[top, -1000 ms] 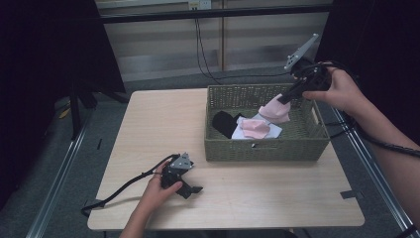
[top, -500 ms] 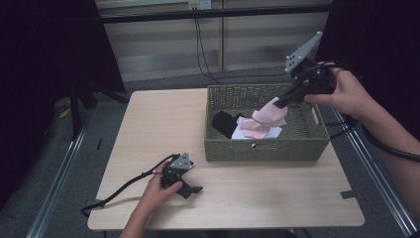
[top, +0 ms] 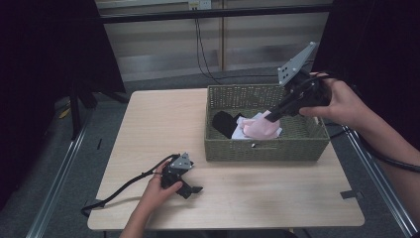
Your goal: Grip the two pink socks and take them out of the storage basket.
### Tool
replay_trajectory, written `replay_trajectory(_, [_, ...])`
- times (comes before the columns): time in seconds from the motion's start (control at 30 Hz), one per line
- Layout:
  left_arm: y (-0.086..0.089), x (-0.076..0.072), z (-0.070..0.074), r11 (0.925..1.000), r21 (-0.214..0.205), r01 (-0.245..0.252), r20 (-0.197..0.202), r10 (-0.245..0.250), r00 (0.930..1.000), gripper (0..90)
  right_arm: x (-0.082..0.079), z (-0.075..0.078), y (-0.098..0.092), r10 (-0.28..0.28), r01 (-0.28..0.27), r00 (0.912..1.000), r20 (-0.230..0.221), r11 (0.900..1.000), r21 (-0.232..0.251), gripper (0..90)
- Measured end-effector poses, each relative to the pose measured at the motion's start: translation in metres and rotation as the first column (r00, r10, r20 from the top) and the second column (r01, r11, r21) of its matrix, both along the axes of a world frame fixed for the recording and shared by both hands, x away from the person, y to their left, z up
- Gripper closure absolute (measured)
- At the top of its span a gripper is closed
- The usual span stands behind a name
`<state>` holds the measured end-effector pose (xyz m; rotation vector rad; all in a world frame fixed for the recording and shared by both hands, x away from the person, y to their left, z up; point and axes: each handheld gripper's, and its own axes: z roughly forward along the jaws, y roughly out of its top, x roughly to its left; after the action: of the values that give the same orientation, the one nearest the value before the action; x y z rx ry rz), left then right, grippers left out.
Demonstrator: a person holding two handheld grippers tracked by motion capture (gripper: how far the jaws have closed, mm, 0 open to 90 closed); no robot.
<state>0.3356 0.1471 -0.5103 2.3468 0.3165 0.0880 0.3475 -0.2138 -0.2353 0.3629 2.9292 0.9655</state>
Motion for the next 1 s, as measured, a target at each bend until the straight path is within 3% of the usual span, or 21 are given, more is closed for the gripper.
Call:
replay_trajectory(0.37, [0.0,0.0,0.0,1.0,-0.002,0.001,0.001,-0.001,1.0,0.0,-0.012,-0.012,0.02,0.072,-0.073,0.9962,-0.049,0.9969,-0.03,85.6])
replay_trajectory(0.57, [0.0,0.0,0.0,1.0,0.001,0.0,0.0,0.0,1.0,0.0,-0.013,-0.026,0.03,0.104,-0.108,0.9909,-0.085,0.9931,-0.044,85.1])
replay_trajectory(1.0, [0.0,0.0,-0.001,1.0,-0.006,0.0,0.002,0.0,1.0,0.0,-0.011,-0.053,0.048,0.118,-0.128,0.9831,-0.14,0.9894,-0.068,82.8])
